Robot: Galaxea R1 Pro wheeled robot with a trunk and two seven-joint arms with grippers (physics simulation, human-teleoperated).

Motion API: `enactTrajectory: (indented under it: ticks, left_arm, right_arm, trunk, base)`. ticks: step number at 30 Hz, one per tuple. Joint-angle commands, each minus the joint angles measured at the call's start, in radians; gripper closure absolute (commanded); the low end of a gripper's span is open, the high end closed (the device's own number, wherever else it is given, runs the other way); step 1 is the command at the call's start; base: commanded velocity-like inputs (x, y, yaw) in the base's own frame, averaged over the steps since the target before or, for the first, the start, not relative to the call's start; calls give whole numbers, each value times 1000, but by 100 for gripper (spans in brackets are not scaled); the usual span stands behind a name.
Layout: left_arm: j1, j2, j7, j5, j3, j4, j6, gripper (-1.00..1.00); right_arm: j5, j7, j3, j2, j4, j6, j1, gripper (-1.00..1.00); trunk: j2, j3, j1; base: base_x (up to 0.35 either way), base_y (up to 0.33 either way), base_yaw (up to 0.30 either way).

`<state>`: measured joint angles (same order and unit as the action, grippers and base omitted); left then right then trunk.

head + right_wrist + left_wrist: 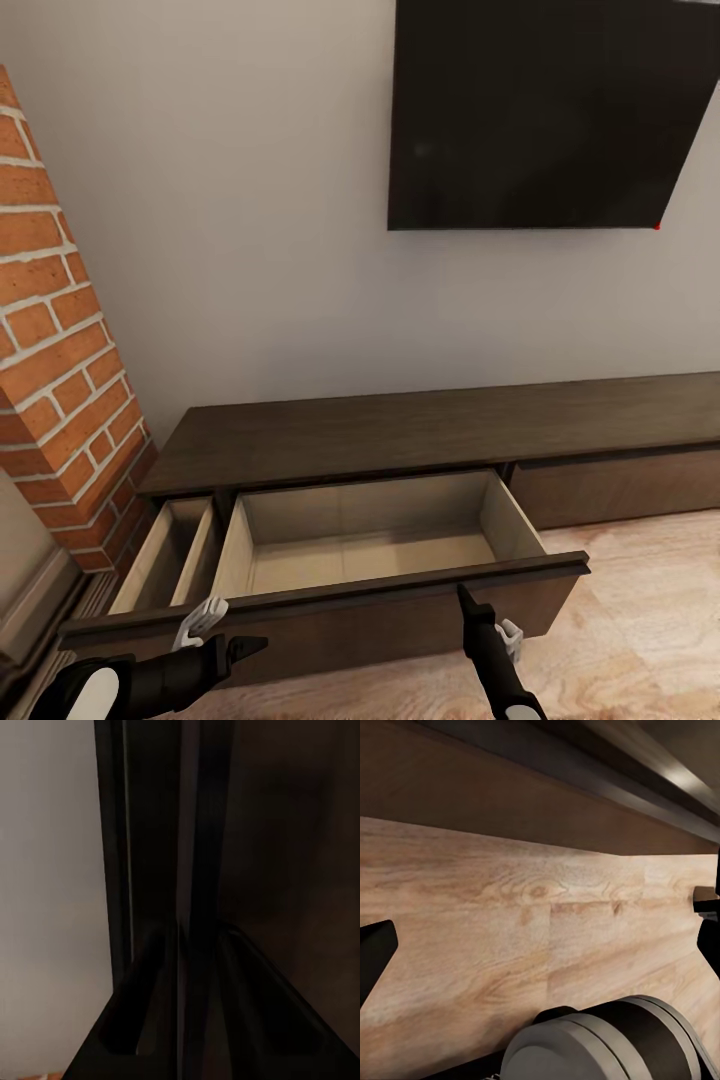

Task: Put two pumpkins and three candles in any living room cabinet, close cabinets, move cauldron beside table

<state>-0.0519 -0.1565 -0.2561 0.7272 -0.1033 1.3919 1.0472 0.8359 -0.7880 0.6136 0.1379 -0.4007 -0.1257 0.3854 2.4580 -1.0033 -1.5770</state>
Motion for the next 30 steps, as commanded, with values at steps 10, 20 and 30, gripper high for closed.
enactTrajectory:
  ticks: [10,20,30]
  left_arm:
    - [0,0,0,0,0,0,0,-100]
    - [0,0,0,0,1,0,0,-100]
    - [0,0,0,1,1,0,0,-100]
  right_arm:
    - [-16,-7,-20,37,5,-3,0,100]
    - [-15,-7,-20,37,5,-3,0,100]
    - [-15,-7,-20,37,5,-3,0,100]
  trunk:
    - [0,0,0]
    - [0,0,0]
    - [0,0,0]
  base:
    - [-3,0,0]
    - [-24,0,0]
    - [0,0,0]
